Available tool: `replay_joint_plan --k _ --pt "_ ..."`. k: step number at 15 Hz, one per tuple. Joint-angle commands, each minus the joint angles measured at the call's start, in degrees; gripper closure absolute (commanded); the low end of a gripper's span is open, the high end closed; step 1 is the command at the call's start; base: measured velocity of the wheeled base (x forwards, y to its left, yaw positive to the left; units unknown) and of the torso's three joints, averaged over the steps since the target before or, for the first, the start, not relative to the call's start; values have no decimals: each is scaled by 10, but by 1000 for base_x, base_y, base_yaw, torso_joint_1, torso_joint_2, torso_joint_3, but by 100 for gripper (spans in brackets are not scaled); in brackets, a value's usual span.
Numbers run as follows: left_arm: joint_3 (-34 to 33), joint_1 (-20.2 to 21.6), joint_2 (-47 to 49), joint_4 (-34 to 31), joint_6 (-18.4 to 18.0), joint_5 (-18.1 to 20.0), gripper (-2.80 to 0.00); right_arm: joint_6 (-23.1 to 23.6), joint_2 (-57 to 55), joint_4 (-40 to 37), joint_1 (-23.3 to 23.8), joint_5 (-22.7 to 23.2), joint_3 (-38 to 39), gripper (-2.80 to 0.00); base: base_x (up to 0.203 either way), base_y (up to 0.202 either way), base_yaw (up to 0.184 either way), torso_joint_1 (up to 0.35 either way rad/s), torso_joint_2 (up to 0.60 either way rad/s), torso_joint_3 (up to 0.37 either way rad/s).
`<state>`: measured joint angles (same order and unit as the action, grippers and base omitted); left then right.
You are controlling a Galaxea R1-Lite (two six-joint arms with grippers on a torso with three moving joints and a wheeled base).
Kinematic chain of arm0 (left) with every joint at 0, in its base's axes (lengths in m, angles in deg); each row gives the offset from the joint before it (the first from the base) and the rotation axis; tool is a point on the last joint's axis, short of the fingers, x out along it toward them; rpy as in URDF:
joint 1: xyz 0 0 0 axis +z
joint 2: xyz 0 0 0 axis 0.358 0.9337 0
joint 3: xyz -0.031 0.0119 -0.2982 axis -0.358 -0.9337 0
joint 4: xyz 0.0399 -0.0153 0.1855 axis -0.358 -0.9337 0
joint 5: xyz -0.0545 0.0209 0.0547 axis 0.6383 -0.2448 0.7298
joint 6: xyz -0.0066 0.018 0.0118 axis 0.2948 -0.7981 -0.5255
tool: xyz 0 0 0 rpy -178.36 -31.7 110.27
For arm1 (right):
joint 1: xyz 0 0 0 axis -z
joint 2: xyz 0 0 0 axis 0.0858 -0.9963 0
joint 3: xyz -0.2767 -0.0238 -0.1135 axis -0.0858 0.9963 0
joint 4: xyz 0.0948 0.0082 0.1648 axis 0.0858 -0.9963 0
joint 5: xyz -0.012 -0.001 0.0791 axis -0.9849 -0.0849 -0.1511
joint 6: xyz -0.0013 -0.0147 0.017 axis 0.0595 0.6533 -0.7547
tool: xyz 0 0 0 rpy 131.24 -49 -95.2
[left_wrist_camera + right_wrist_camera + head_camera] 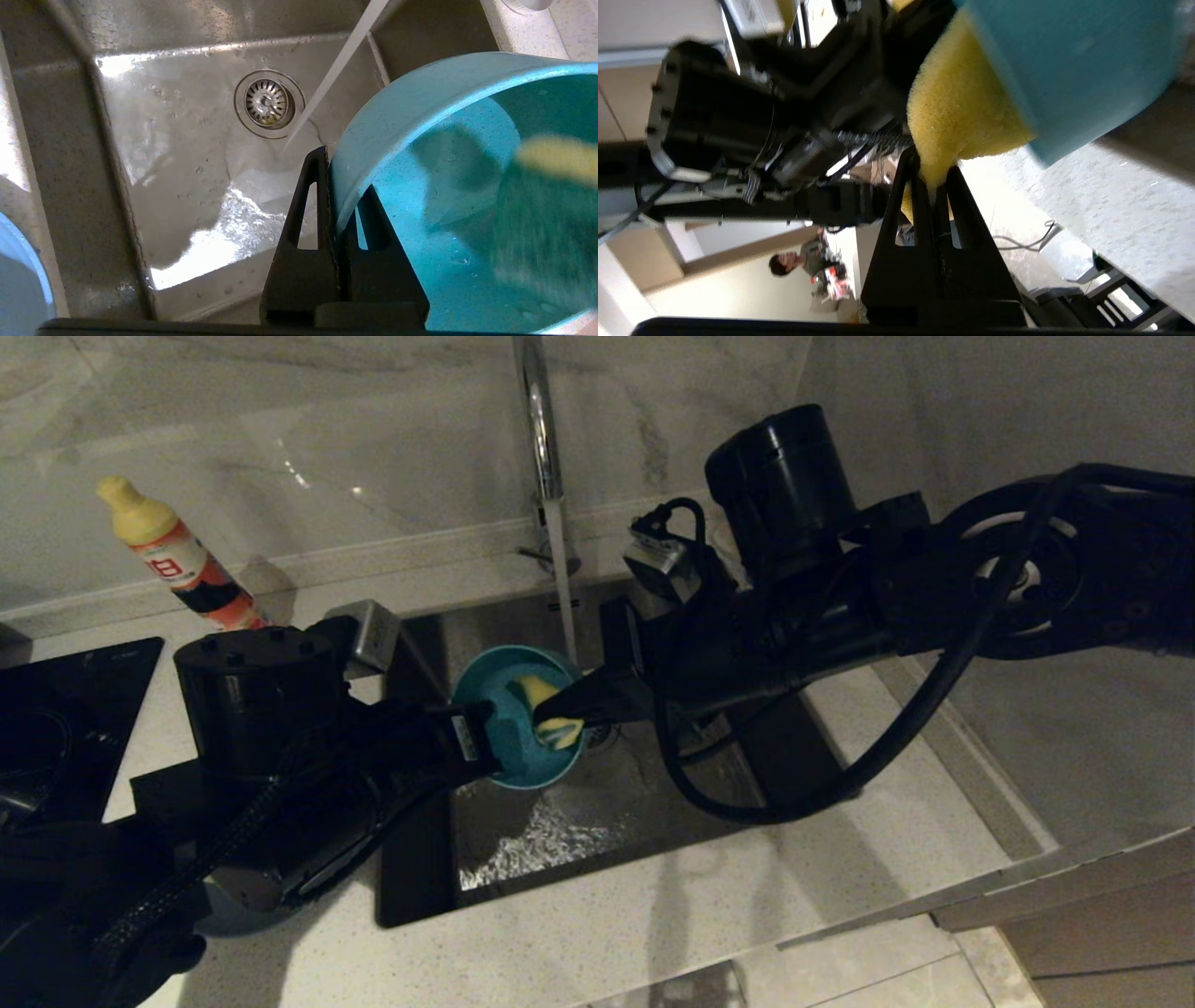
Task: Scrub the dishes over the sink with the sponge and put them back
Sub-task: Wipe the bowl
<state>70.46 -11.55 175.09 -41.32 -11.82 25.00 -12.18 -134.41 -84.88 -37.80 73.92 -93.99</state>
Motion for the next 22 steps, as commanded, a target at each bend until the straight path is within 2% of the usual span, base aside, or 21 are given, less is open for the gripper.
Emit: replay_joint_plan --k 1,11,15,22 --pt "-1 0 -2 2 1 -1 0 -4 -10 -1 18 2 -13 0 0 0 0 0 0 0" --pt "-4 -19 -4 6 -4 0 0 -4 -24 14 12 1 -21 0 0 0 0 0 0 0" --pt "-37 -20 0 73 -7 0 0 -3 -28 32 12 0 -22 0 0 0 0 0 0 0" --pt "-28 -19 4 74 -6 0 0 -1 -33 11 0 -13 -7 0 0 0 0 0 0 0"
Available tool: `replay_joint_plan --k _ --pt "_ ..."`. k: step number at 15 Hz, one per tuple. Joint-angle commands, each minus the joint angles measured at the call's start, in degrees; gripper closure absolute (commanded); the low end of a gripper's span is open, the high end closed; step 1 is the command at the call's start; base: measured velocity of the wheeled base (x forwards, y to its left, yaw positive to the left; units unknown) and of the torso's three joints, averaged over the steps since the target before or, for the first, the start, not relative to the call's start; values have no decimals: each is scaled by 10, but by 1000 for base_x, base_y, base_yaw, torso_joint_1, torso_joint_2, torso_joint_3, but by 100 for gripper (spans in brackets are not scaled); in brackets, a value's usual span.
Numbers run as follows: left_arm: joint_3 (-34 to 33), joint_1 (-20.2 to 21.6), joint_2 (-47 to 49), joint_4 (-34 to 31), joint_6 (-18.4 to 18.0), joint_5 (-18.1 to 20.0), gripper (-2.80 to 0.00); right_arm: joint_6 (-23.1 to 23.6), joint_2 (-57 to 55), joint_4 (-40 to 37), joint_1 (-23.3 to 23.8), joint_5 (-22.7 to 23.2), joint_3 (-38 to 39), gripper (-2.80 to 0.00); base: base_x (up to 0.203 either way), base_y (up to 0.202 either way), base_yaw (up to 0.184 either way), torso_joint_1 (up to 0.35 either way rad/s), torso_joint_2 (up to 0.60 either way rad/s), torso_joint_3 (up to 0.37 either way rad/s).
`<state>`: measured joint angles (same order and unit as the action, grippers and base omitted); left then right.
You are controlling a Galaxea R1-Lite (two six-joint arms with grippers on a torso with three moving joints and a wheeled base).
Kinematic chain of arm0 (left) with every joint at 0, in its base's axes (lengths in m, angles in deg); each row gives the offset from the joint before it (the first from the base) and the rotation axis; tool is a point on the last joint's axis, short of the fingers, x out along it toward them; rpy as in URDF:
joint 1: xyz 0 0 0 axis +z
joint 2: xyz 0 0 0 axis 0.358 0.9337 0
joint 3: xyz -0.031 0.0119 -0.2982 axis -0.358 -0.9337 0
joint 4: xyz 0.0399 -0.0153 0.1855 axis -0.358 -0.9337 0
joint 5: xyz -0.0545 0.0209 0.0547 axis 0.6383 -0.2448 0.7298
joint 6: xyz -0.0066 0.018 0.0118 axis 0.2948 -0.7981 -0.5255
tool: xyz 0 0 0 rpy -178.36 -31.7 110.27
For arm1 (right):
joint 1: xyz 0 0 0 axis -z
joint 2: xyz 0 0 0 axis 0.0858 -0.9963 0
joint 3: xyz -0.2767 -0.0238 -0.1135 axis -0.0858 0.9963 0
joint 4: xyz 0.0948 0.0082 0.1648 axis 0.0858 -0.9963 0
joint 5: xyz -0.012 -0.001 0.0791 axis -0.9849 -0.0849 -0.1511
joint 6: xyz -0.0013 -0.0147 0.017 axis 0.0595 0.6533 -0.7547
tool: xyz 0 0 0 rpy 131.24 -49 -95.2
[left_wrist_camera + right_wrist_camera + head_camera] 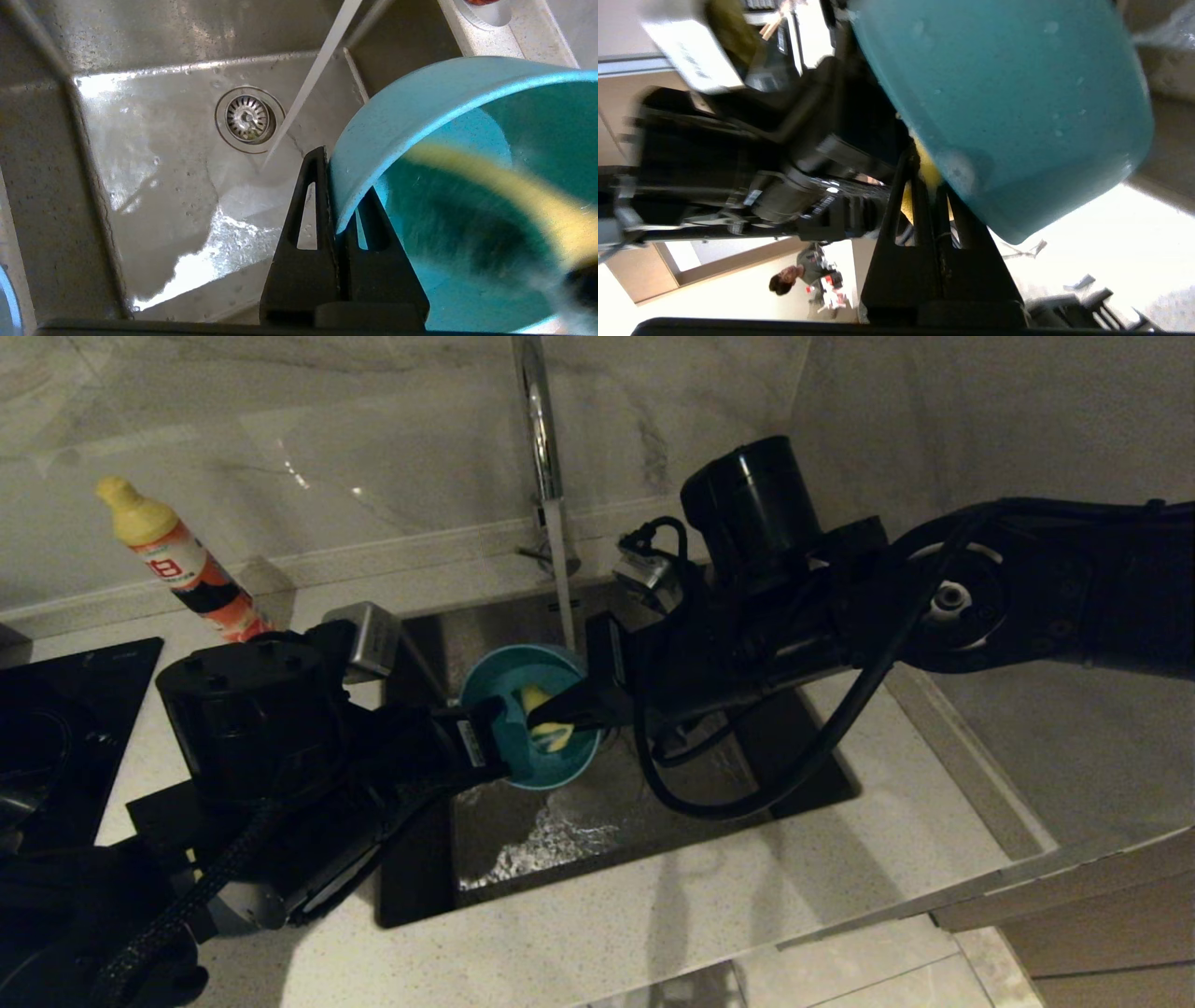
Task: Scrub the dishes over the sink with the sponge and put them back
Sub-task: Wipe the bowl
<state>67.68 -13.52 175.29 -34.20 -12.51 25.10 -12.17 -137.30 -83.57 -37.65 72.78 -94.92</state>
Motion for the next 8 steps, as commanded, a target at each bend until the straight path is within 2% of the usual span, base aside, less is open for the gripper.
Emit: replay_joint_plan --k 1,8 --pt "-1 0 2 3 1 -1 0 -2 -5 -2 -2 -5 4 0 0 0 0 0 0 0" --pt "-5 0 1 3 1 -2 0 -3 6 -2 3 -25 -2 0 0 0 0 0 0 0"
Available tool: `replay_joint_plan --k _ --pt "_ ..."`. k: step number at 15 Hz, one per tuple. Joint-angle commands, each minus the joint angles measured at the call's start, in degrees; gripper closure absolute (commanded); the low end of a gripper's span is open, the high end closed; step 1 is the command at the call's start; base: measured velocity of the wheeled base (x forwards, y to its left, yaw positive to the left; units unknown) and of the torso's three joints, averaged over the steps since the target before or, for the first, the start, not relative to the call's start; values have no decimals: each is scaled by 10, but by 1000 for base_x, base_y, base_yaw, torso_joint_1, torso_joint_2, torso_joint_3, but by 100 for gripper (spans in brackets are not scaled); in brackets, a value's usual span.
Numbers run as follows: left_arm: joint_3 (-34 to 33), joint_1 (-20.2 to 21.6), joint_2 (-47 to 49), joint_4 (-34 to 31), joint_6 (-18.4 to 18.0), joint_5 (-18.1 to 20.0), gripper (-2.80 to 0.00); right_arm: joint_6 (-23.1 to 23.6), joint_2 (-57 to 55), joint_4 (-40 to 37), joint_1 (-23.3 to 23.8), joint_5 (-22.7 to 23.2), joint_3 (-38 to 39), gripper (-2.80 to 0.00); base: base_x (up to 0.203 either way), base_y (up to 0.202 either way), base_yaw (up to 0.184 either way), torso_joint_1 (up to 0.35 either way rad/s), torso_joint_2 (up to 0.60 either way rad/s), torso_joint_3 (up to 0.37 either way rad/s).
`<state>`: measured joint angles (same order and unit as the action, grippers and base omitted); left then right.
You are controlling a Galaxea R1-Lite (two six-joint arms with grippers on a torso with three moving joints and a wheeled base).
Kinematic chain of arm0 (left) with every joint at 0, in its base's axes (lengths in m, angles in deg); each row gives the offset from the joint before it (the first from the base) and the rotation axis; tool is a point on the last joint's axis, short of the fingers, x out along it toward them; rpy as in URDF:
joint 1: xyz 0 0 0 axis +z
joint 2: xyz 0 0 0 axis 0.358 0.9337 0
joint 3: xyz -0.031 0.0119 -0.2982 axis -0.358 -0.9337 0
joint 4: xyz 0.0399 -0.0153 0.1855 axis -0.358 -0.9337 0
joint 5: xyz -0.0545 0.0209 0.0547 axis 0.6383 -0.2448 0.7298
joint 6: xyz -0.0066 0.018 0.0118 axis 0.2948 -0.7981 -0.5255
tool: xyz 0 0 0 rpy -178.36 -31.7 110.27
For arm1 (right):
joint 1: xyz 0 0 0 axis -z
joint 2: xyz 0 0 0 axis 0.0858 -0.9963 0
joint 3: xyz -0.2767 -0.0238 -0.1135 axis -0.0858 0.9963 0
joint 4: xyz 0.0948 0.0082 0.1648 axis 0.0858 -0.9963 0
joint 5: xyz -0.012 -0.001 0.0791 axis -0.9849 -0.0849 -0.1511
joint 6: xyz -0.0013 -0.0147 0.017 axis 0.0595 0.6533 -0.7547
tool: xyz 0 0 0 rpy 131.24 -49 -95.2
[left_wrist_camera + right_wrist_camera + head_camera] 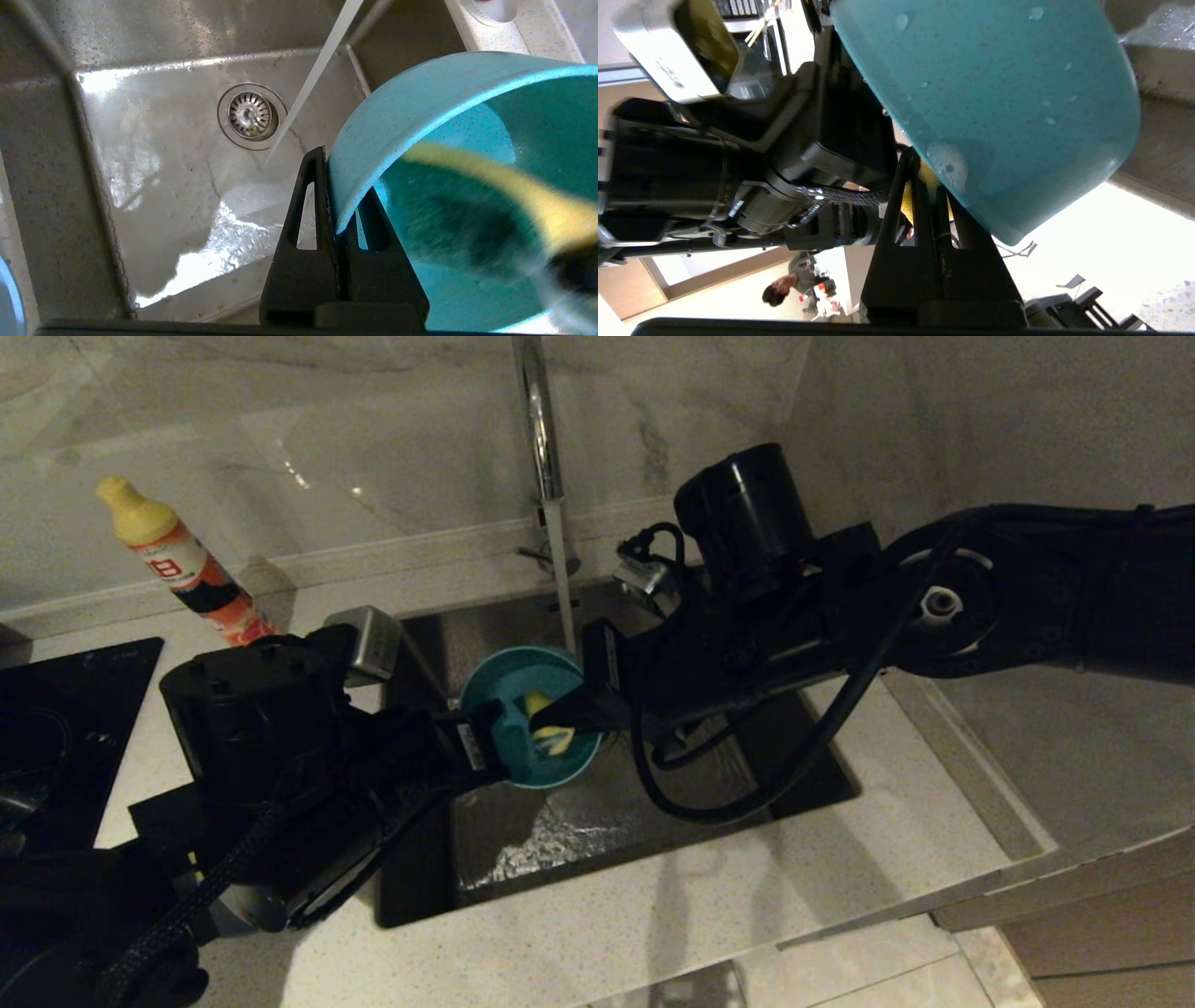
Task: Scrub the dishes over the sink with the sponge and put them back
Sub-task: Wipe the bowl
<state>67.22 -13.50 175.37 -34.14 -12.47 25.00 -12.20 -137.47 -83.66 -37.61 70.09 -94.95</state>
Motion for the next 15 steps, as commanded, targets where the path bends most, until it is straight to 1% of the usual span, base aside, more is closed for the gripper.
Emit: replay_joint_plan --k 1,8,15 --pt "-1 0 0 2 1 -1 0 -4 11 -1 6 2 0 0 0 0 0 0 0 0" --pt "-4 0 6 2 1 -1 0 -3 28 0 16 -6 0 0 0 0 0 0 0 0" --pt "-6 1 8 3 1 -2 0 -3 54 -5 22 -7 35 0 0 0 0 0 0 0"
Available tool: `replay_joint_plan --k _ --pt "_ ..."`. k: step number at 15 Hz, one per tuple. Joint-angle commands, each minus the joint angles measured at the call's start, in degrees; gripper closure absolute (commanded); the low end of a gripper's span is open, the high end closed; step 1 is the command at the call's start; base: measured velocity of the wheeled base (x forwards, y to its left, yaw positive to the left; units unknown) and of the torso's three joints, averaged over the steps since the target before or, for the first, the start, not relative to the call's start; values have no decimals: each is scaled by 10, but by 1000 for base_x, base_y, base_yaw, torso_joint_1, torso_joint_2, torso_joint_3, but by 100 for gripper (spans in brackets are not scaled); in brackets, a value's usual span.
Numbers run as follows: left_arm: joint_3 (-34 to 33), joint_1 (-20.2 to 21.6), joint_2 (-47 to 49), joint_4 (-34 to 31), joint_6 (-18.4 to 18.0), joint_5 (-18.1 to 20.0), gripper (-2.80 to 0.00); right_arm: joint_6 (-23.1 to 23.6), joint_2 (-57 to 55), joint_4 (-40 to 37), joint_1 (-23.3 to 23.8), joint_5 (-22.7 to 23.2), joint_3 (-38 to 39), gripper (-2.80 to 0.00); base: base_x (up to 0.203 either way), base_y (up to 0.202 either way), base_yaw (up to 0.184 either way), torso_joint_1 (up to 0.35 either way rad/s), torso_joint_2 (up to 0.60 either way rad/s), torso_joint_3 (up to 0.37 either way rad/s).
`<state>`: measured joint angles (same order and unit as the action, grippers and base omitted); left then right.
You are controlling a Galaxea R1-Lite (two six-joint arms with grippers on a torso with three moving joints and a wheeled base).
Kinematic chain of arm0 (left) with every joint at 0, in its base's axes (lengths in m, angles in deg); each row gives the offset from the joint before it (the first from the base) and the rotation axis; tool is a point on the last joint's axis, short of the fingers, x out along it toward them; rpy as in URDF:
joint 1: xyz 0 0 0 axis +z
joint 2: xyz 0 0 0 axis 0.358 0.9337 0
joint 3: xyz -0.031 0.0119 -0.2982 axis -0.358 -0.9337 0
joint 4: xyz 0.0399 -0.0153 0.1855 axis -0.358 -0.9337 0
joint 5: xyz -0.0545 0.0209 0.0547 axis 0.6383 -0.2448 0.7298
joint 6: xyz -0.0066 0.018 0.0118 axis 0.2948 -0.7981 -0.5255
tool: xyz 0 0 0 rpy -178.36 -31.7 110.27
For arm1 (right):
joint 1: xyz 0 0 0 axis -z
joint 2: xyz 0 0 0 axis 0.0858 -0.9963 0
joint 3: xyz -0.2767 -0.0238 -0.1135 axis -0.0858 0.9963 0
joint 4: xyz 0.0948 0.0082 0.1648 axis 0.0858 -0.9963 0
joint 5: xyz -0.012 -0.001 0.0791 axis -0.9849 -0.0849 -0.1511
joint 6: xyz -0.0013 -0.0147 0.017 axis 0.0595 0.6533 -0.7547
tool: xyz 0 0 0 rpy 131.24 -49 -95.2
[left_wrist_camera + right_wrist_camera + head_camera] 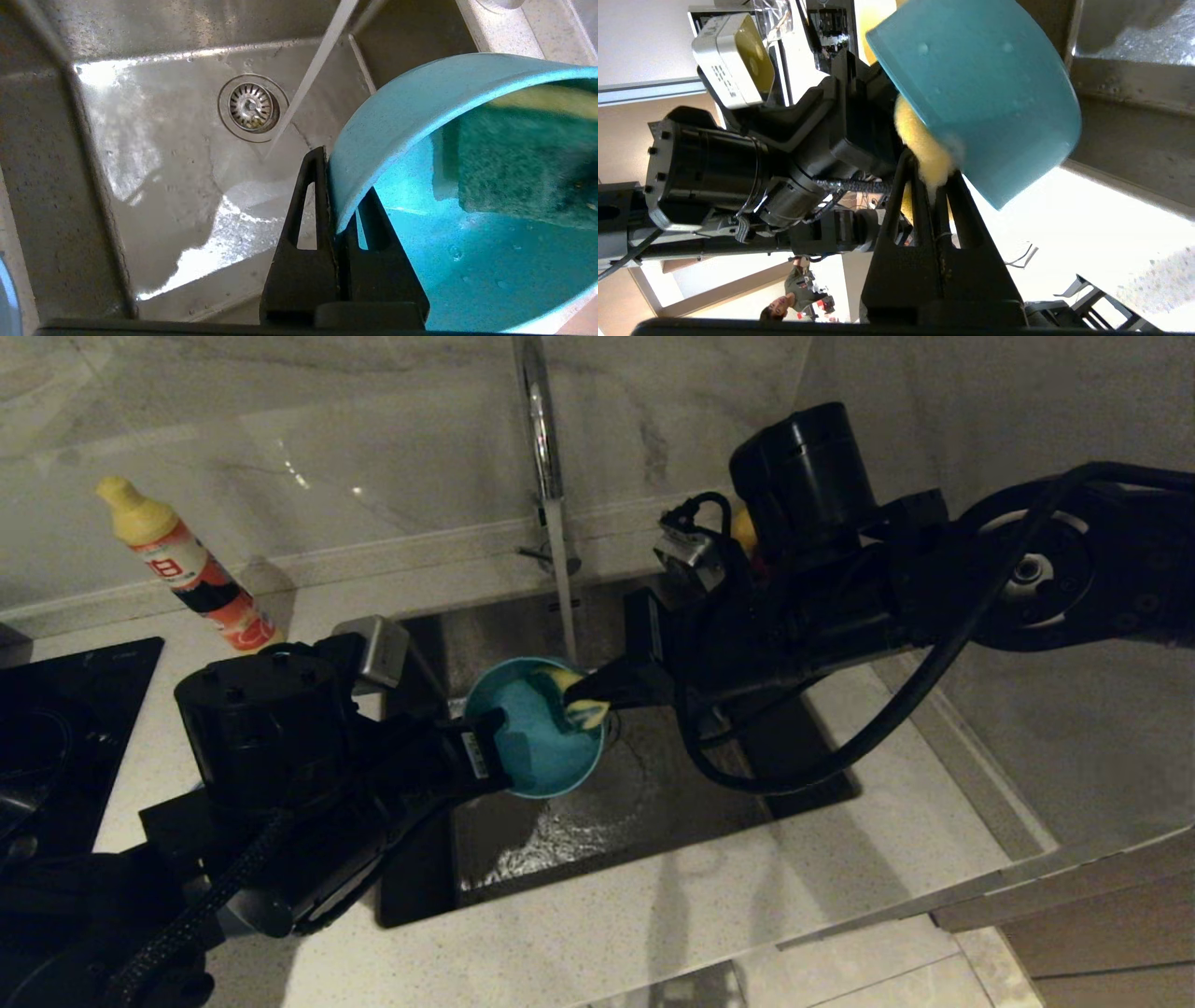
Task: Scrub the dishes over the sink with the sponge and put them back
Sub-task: Wipe the bowl
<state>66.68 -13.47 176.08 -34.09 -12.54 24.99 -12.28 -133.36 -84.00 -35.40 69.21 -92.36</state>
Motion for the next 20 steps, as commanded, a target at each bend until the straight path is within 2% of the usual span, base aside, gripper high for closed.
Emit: replay_joint_plan --k 1,7,13,20 --pt "-2 1 -1 3 1 -5 0 -2 21 -1 0 2 19 0 0 0 0 0 0 0" --pt "-8 1 -3 3 1 -13 0 -2 41 3 -6 6 34 0 0 0 0 0 0 0" --pt "-12 1 -6 3 -5 -13 0 -2 -9 26 -26 4 3 0 0 0 0 0 0 0" --pt "-19 0 -3 3 -4 -11 0 0 -41 26 -26 5 -2 0 0 0 0 0 0 0"
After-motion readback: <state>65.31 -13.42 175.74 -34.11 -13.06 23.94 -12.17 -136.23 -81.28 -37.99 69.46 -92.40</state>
